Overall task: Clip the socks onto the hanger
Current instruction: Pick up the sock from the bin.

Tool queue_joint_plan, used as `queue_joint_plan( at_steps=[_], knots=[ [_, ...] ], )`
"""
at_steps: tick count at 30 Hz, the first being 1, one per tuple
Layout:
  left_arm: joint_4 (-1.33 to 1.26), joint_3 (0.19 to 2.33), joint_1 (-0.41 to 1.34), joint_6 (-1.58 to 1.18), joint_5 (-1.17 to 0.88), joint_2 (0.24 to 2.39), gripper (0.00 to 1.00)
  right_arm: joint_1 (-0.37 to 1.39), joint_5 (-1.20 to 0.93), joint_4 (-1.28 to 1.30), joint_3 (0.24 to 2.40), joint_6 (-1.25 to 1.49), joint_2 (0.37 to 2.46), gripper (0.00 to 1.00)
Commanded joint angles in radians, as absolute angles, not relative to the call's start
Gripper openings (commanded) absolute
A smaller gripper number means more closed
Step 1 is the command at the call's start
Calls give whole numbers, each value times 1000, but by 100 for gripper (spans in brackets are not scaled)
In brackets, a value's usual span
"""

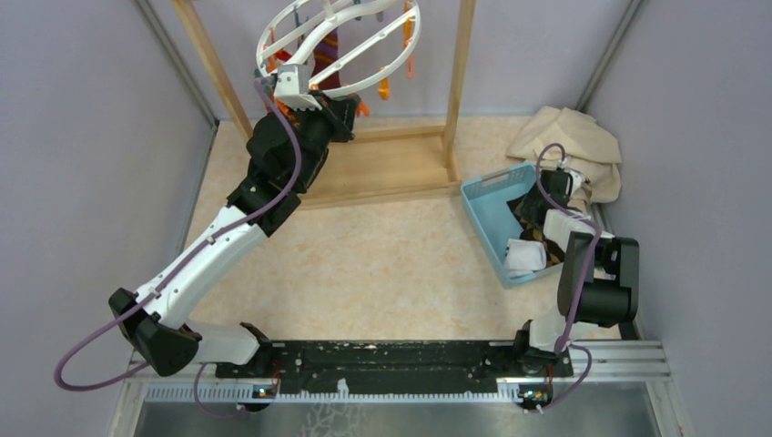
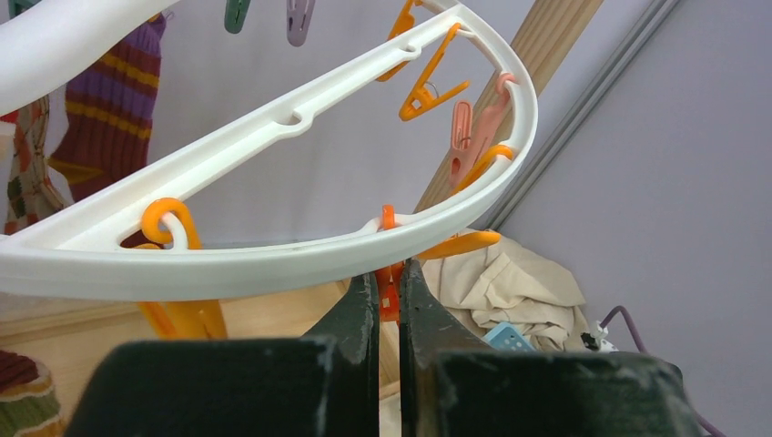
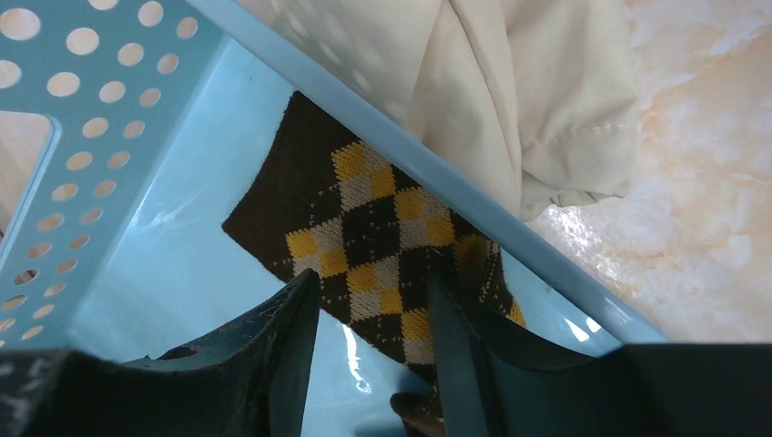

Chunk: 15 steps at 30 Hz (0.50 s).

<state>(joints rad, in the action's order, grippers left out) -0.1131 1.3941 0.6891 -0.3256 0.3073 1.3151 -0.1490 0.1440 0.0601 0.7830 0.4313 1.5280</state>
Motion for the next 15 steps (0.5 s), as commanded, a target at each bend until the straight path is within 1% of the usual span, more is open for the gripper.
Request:
queue_joint_plan(
  at_steps=[1,5,8,10,15],
  knots=[
    [-124,1389,690,-330,277,1298,0,-150,115,9,848,451,1548,47],
    [-123,1388,689,-326,283,1297,0,-150,96,-45,847,450,1537,47],
    [-125,1384,689,-326,283,1299,0,-148,50,-49,877,424,1567,47],
    [-126,1386,689,-327,278,1303,0,-136,29,-22,920,403,1606,48],
    [-127,1387,689,-322,280,1305,0,-93,77,24,994,377,1684,53]
  ],
)
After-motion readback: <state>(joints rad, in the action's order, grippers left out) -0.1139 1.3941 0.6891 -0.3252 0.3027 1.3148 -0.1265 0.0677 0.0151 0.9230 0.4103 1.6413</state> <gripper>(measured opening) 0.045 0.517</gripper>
